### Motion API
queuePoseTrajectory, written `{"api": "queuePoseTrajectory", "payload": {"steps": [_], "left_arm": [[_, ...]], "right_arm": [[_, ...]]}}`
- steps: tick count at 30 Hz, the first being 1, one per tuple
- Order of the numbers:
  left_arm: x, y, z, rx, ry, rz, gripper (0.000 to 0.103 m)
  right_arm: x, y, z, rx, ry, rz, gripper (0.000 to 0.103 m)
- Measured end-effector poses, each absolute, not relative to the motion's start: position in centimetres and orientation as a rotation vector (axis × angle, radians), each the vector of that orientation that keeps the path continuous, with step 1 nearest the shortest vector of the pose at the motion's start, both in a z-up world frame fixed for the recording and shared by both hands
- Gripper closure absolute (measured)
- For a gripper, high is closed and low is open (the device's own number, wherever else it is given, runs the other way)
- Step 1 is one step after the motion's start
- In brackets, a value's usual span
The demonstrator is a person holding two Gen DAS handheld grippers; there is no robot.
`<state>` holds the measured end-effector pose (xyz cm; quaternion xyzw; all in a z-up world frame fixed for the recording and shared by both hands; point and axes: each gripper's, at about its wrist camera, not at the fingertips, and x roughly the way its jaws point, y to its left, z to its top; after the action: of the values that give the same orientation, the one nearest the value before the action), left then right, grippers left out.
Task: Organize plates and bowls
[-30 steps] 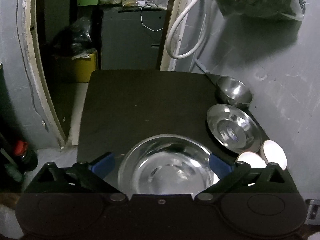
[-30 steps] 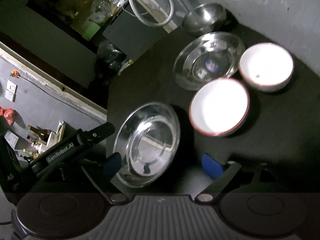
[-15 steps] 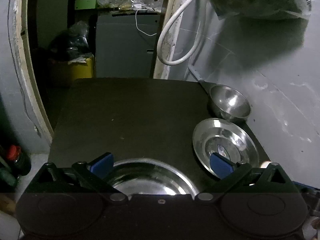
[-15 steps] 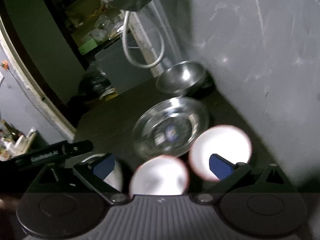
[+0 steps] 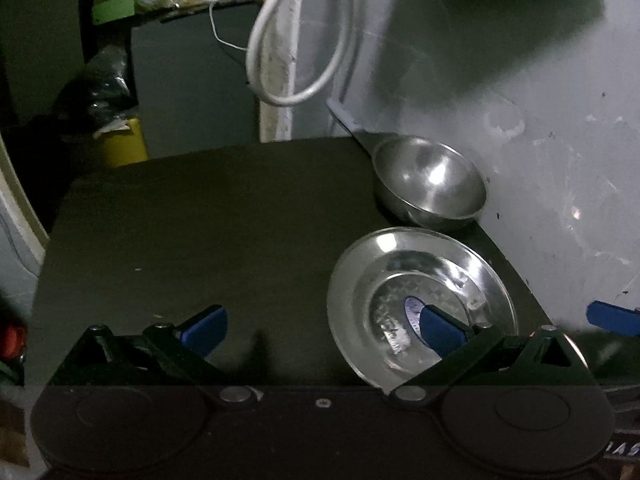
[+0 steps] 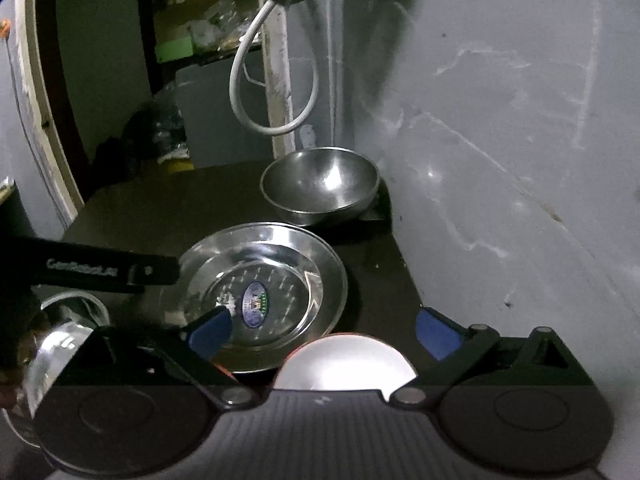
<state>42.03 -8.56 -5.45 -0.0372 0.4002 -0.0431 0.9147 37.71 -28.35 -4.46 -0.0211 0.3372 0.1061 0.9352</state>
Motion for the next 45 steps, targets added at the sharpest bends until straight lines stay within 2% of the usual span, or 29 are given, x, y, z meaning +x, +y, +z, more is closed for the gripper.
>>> {"api": "queuePoseTrajectory", "payload": {"steps": [8, 14, 16, 23, 25, 28, 31, 33, 36, 39, 45], "left_arm": [[44.0, -9.1, -6.9, -0.086, 0.901, -0.054, 0.002], [44.4, -9.0, -7.4, -0.098, 0.922, -0.068, 0.018], [44.4, -9.0, -7.5, -0.101, 0.928, -0.07, 0.023], [44.7, -8.9, -7.8, -0.12, 0.944, -0.067, 0.038], [44.7, -8.8, -8.0, -0.129, 0.952, -0.069, 0.048], [44.8, -8.8, -8.1, -0.138, 0.961, -0.075, 0.058], [44.8, -8.8, -8.2, -0.145, 0.963, -0.087, 0.062], [44.8, -8.9, -8.2, -0.147, 0.963, -0.096, 0.062], [44.7, -9.1, -8.3, -0.149, 0.959, -0.11, 0.072], [44.6, -9.1, -8.2, -0.141, 0.956, -0.097, 0.076], [44.2, -8.4, -7.5, -0.156, 0.93, -0.097, 0.078]], "right_arm": [[39.6, -27.5, -5.7, -0.101, 0.725, 0.231, 0.012], [40.6, -26.8, -6.5, -0.128, 0.747, 0.238, 0.026], [41.0, -26.7, -6.8, -0.129, 0.757, 0.241, 0.035], [42.0, -27.0, -7.2, -0.102, 0.768, 0.229, 0.049], [42.2, -27.0, -7.3, -0.102, 0.77, 0.228, 0.054], [42.4, -27.0, -7.5, -0.107, 0.771, 0.229, 0.062], [42.7, -27.0, -7.5, -0.097, 0.777, 0.236, 0.069], [42.8, -26.9, -7.6, -0.091, 0.779, 0.233, 0.07], [43.0, -27.0, -7.6, -0.07, 0.775, 0.243, 0.073], [43.3, -27.0, -7.4, -0.061, 0.772, 0.238, 0.074], [43.2, -26.9, -6.8, -0.041, 0.75, 0.243, 0.075]]}}
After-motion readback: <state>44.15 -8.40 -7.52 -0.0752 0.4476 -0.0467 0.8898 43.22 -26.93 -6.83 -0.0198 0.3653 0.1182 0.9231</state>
